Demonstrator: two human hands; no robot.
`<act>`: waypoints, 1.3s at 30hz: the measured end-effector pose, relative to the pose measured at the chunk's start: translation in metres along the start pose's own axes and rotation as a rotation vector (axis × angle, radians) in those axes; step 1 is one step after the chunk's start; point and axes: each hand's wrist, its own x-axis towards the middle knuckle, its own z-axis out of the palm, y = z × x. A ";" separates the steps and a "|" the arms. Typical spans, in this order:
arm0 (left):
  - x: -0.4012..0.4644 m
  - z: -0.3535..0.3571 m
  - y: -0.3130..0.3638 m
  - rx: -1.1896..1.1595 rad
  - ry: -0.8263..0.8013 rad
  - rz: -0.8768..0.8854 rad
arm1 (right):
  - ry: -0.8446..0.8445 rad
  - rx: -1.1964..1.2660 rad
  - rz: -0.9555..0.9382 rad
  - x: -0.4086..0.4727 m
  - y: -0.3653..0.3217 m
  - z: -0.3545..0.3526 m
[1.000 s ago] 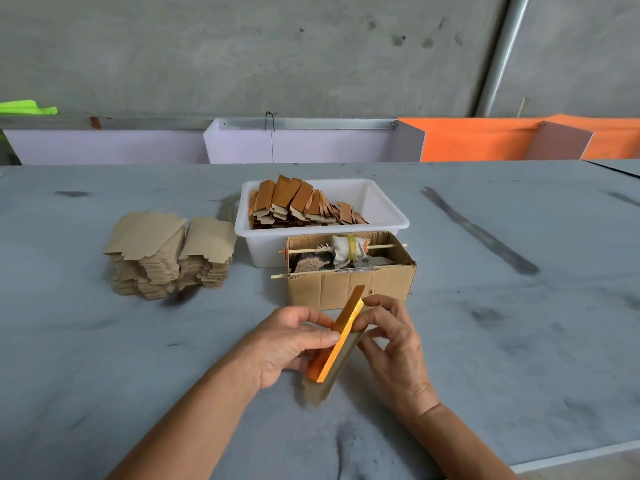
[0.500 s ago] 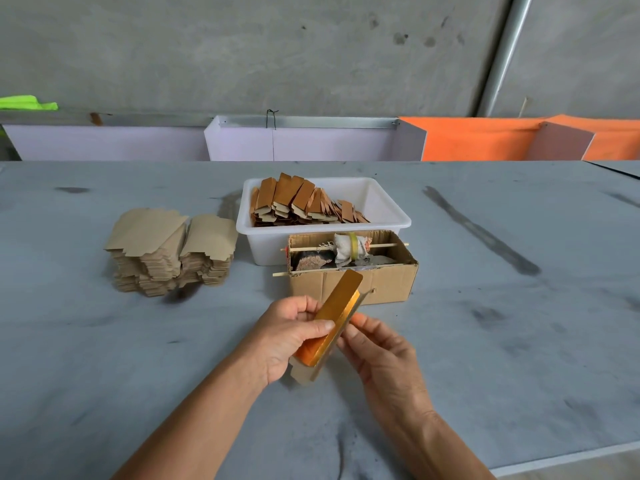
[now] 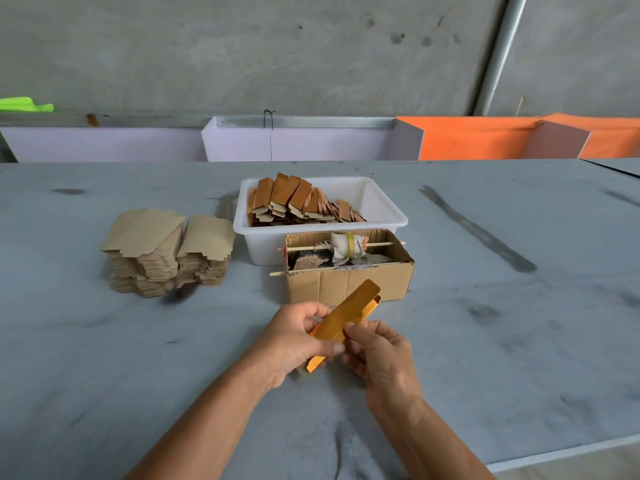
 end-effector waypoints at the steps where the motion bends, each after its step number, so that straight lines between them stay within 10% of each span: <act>1: 0.001 0.000 0.000 0.011 0.006 -0.004 | 0.002 -0.013 0.008 0.001 -0.001 0.000; 9: 0.008 -0.013 0.010 0.001 0.018 -0.044 | -0.022 -0.089 -0.010 0.004 -0.015 -0.011; 19: 0.010 0.006 0.000 -0.768 0.294 -0.125 | 0.030 0.100 0.101 0.000 -0.017 -0.004; 39: 0.022 0.019 0.003 -0.745 0.313 -0.026 | 0.042 -0.376 -0.005 0.018 -0.046 -0.002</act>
